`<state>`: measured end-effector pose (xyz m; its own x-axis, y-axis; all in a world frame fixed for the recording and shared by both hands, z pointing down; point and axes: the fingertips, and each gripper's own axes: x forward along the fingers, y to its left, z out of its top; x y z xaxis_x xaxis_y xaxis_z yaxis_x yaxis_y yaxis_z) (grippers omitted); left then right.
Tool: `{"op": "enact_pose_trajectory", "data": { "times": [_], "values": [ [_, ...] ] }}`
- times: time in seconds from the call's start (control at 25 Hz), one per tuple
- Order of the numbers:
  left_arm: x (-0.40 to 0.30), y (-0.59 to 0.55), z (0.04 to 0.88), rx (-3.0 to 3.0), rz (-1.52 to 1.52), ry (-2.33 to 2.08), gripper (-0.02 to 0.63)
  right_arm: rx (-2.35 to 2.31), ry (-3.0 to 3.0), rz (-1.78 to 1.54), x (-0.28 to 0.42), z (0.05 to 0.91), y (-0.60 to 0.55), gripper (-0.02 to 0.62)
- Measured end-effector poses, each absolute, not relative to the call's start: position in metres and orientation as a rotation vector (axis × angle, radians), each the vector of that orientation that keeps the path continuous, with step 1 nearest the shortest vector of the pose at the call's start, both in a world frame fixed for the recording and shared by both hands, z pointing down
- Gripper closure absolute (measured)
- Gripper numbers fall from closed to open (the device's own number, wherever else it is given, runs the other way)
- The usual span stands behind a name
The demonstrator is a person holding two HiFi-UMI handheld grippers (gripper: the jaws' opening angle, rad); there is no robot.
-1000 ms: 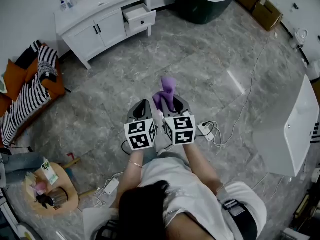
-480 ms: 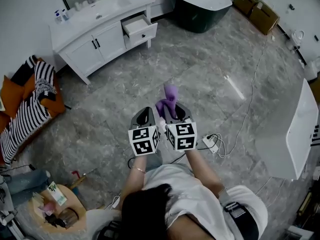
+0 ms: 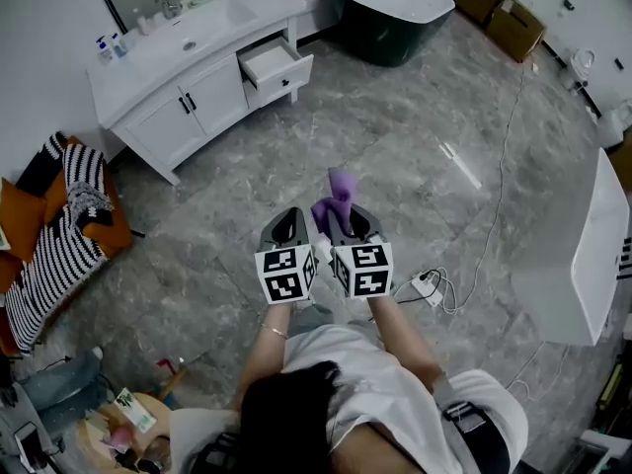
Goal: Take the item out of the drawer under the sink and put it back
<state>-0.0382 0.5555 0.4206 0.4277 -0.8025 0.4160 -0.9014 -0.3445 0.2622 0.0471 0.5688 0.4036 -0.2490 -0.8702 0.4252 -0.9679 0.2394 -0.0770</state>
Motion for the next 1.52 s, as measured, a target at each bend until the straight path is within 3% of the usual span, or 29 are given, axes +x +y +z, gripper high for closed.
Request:
{"op": "enact_pose_trajectory", "data": {
  "times": [0.88,1.52],
  "values": [
    [-0.045,0.514,0.421,2.236,0.289,-1.388,0.603,1.682,-2.272,0.447,0.031,0.393,0.518,0.502],
    [-0.006,0.384,0.43,2.141,0.323,-1.483,0.603,1.554,-2.33,0.506,0.073,0.408,0.383,0.502]
  ]
}}
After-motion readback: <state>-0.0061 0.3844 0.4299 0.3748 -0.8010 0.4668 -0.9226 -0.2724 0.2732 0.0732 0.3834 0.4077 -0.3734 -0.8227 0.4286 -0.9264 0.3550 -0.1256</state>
